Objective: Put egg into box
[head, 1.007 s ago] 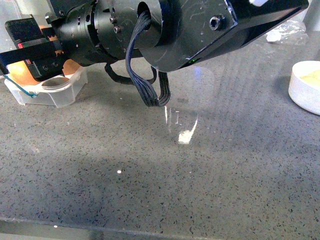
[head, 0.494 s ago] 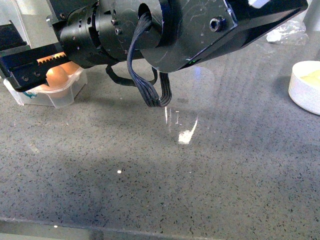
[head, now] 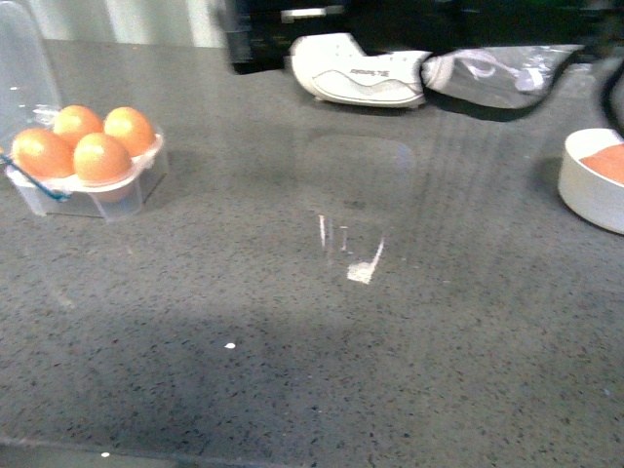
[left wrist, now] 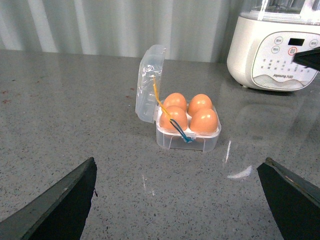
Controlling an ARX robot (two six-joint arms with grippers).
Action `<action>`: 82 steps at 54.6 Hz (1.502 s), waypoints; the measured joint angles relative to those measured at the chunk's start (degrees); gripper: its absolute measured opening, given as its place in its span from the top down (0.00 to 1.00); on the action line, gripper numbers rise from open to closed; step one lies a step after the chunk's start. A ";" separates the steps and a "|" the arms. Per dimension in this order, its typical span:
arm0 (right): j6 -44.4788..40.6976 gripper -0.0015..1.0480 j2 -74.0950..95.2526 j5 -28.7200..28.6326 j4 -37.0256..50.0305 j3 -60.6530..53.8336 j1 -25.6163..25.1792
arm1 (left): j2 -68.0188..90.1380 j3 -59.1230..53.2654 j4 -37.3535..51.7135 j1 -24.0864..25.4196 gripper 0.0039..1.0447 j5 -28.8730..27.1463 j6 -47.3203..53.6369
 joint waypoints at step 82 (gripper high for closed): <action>-0.39 0.88 -67.23 12.72 -3.26 -54.23 -29.11 | -0.04 0.00 0.00 0.00 0.06 -0.02 0.00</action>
